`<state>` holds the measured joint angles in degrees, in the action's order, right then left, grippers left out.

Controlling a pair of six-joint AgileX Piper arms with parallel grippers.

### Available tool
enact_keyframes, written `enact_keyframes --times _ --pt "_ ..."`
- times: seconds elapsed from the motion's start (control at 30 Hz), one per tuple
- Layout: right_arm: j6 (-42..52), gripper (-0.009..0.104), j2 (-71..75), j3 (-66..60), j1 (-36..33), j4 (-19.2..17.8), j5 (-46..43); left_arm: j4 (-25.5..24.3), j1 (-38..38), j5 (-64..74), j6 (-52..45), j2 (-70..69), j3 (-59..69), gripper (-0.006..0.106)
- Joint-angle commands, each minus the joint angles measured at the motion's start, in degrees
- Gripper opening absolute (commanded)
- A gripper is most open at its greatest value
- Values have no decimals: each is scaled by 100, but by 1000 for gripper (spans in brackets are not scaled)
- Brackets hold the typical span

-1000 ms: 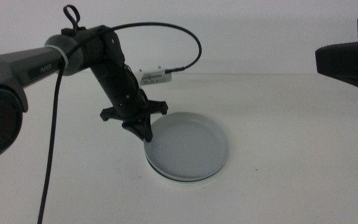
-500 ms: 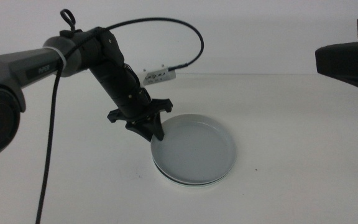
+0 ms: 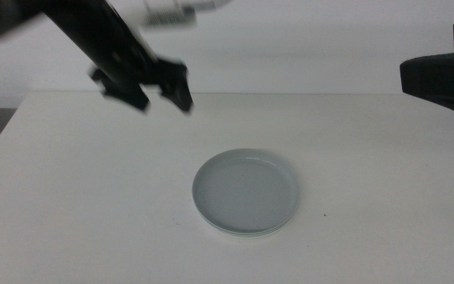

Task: Stack the three bowls on top of each other.

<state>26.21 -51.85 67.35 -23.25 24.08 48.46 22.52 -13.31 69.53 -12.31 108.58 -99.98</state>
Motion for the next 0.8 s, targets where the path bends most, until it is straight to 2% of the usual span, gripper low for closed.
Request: enact_keyframes --times 0.0,0.13,0.27,0.37,0.53,0.77 --pt "67 93 11 -18 30 8 -85 -169 77 43 -76 -919 79 94" --pt "67 93 11 -18 30 8 -85 -632 250 -482 -66 -2468 923 94" --pt "67 93 11 -18 30 8 -85 -969 584 -1071 182 -4034 2171 94" --pt "67 93 11 -18 30 8 -85 -1096 859 -1672 28 -4864 2822 94" --pt "67 93 11 -18 30 8 -85 -1171 1222 -2203 17 -5677 3414 94" --pt "67 93 11 -18 30 8 -85 -1349 1351 -2615 17 -5978 3471 94"
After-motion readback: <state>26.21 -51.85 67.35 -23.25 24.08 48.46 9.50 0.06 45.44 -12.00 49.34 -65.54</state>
